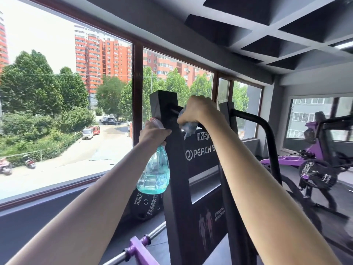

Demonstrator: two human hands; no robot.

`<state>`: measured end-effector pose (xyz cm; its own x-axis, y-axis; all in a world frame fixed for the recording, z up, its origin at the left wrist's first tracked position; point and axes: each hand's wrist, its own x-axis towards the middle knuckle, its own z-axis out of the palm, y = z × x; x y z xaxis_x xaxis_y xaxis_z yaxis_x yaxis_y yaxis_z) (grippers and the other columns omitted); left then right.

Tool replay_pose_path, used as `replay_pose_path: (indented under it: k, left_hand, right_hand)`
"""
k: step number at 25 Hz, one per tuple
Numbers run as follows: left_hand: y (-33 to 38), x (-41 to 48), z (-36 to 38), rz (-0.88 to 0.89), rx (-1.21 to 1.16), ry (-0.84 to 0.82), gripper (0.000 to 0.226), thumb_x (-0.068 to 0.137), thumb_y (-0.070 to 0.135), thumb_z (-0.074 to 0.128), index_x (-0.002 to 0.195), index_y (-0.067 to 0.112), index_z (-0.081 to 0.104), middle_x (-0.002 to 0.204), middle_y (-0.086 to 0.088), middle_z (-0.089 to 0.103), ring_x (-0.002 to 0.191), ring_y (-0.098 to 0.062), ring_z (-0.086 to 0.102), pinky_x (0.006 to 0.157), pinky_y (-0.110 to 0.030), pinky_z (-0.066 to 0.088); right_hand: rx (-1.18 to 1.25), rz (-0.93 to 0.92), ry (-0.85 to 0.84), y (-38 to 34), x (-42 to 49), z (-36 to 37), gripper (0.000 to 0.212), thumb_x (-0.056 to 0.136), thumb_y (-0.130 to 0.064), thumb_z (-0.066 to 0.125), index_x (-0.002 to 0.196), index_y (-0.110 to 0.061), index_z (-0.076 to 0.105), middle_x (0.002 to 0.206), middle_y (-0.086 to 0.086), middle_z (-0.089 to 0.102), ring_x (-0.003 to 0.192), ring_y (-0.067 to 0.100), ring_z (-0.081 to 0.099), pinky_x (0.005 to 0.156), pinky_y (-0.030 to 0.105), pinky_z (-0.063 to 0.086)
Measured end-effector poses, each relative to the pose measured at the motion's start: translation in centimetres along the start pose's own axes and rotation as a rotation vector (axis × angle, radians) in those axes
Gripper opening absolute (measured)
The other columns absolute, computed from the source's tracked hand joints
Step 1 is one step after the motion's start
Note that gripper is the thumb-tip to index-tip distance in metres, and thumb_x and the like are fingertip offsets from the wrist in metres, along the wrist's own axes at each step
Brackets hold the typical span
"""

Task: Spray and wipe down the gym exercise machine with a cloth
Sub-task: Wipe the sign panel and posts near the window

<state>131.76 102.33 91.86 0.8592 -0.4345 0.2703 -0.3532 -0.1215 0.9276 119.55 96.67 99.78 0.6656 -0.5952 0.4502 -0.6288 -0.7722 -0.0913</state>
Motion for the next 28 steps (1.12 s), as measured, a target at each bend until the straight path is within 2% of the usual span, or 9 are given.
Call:
replay_pose_path:
  k: [4, 7, 10, 13, 16, 18, 23, 26, 28]
  left_hand:
    - [-0.1, -0.1, -0.2, -0.01, -0.034, -0.024, 0.062, 0.084, 0.023, 0.075, 0.132, 0.008, 0.039, 0.115, -0.011, 0.059, 0.059, -0.014, 0.061, 0.057, -0.026, 0.054]
    - [-0.2, 0.1, -0.3, -0.006, -0.032, -0.05, 0.064, 0.086, 0.022, 0.074, 0.135, 0.009, 0.035, 0.118, -0.012, 0.057, 0.055, -0.012, 0.058, 0.04, -0.018, 0.045]
    - [-0.3, -0.2, -0.3, 0.001, 0.009, -0.041, 0.062, 0.088, 0.026, 0.071, 0.136, 0.008, 0.035, 0.115, -0.01, 0.056, 0.056, -0.01, 0.057, 0.047, -0.019, 0.043]
    - [-0.1, -0.4, -0.2, 0.0, 0.031, -0.048, 0.059, 0.09, 0.027, 0.07, 0.134, 0.006, 0.037, 0.107, -0.007, 0.055, 0.058, -0.01, 0.058, 0.05, -0.021, 0.045]
    - [0.3, -0.8, -0.3, 0.015, 0.068, -0.072, 0.05, 0.091, 0.027, 0.068, 0.129, 0.006, 0.043, 0.086, -0.002, 0.054, 0.049, -0.007, 0.057, 0.036, -0.016, 0.042]
    - [0.6, -1.1, -0.5, 0.015, 0.086, -0.076, 0.049, 0.092, 0.027, 0.067, 0.129, 0.006, 0.043, 0.085, -0.002, 0.058, 0.048, -0.006, 0.056, 0.03, -0.012, 0.037]
    - [0.3, -0.9, -0.2, 0.015, 0.08, -0.059, 0.047, 0.092, 0.027, 0.066, 0.129, 0.008, 0.042, 0.096, -0.006, 0.059, 0.057, -0.01, 0.056, 0.048, -0.019, 0.047]
    - [0.3, -1.2, -0.5, 0.029, 0.084, -0.066, 0.035, 0.093, 0.029, 0.065, 0.115, 0.014, 0.043, 0.079, 0.0, 0.053, 0.059, -0.01, 0.056, 0.052, -0.02, 0.042]
    - [0.3, -1.2, -0.6, 0.023, 0.09, -0.069, 0.046, 0.092, 0.03, 0.066, 0.125, 0.008, 0.042, 0.075, -0.001, 0.053, 0.06, -0.011, 0.057, 0.052, -0.022, 0.042]
  right_hand:
    - [0.256, -0.021, 0.083, 2.6, -1.7, 1.1, 0.03, 0.076, -0.038, 0.074, 0.07, -0.018, 0.052, 0.077, -0.004, 0.056, 0.081, 0.017, 0.058, 0.07, 0.025, 0.044]
    - [0.672, 0.042, 0.132, 6.3, -4.9, 3.0, 0.037, 0.072, -0.043, 0.075, 0.095, -0.015, 0.064, 0.09, -0.001, 0.067, 0.086, 0.017, 0.065, 0.08, 0.031, 0.053]
    - [0.909, 0.142, 0.202, 8.3, -8.1, 6.5, 0.032, 0.067, -0.039, 0.076, 0.09, -0.019, 0.066, 0.083, -0.005, 0.071, 0.079, 0.015, 0.069, 0.081, 0.039, 0.057]
    - [1.126, 0.223, 0.237, 8.9, -11.8, 10.3, 0.017, 0.074, -0.018, 0.077, 0.087, -0.017, 0.067, 0.079, -0.001, 0.073, 0.075, 0.018, 0.071, 0.077, 0.043, 0.058]
    - [1.038, 0.271, 0.249, 9.8, -13.6, 12.1, 0.03, 0.071, -0.027, 0.079, 0.095, -0.012, 0.066, 0.084, 0.003, 0.072, 0.079, 0.02, 0.07, 0.076, 0.04, 0.058]
    - [0.91, 0.231, 0.224, 9.8, -13.1, 11.3, 0.045, 0.067, -0.04, 0.079, 0.099, -0.013, 0.064, 0.087, 0.0, 0.071, 0.082, 0.016, 0.069, 0.08, 0.038, 0.057]
    - [0.727, 0.133, 0.321, 7.7, -8.5, 6.3, 0.046, 0.075, -0.037, 0.075, 0.108, -0.011, 0.058, 0.087, -0.008, 0.063, 0.085, 0.014, 0.063, 0.081, 0.033, 0.056]
    - [0.692, 0.142, 0.328, 7.5, -8.5, 6.4, 0.054, 0.075, -0.037, 0.074, 0.116, -0.007, 0.055, 0.1, 0.001, 0.064, 0.092, 0.018, 0.061, 0.083, 0.033, 0.053]
    - [0.707, 0.156, 0.394, 7.6, -10.1, 7.9, 0.053, 0.074, -0.034, 0.074, 0.115, -0.009, 0.052, 0.101, 0.001, 0.063, 0.092, 0.018, 0.061, 0.081, 0.031, 0.05]
